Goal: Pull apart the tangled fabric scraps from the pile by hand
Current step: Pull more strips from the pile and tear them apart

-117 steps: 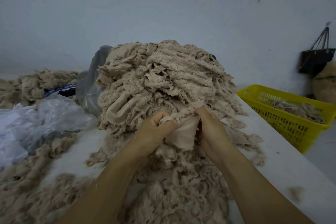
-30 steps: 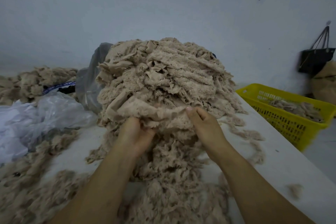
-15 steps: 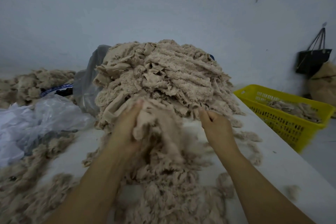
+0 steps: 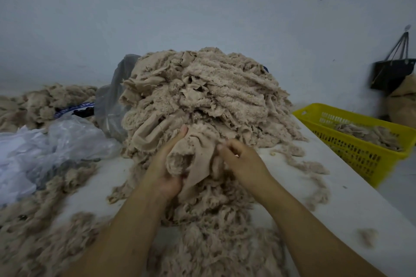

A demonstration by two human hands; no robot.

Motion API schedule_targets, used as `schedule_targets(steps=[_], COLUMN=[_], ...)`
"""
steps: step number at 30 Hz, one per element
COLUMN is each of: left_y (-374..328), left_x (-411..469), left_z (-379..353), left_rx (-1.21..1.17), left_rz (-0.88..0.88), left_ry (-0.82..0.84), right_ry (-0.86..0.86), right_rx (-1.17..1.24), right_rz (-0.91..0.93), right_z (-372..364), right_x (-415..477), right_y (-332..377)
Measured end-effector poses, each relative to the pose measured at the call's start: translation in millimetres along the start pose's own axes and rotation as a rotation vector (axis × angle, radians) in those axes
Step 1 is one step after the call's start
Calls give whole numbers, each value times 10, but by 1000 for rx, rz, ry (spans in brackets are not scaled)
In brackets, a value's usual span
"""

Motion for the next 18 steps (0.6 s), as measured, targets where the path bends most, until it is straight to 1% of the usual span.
schedule_targets(steps=[3,5,7,9,11,13,14,16,18], left_y=[16,28,40,41,81,139,163,145,71], left_x=[53,81,76,13,-66,-92,-76,-6,51], left_z=[23,49,35,-60,-159,-184,-175,-110,-63], left_rx=[19,87,203,344,451,573,624,614,477], left_rz=[34,-10,-74,-137,-131,-139,-154,-189,-216], left_ry=[-24,-53,-49,18,106,120,100,3,-30], right_ry=[-108,-126,-145,-159,-132,-104,-102,-104,-126], right_rx=[324,403,404,411,419,398,389,392,401], right_rz=[-207,-281,-308,-321,-322,-302,-294,-290,-299], right_z=[193,223,213,212,184,154,143,132,159], right_x=[70,63,62,53,53,44,41,34,30], right_y=[-126,-145,-161,-148,-157,-129,-112,-79,-79])
Point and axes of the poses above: each hand's wrist, its own x-axis towards the middle knuckle, its own z-axis out of the back of the hand, y = z × x, the point moved 8 cm from there along x, towards the middle knuckle, and after that the axes turned 15 degrees about -y, right-handed, at the moved point
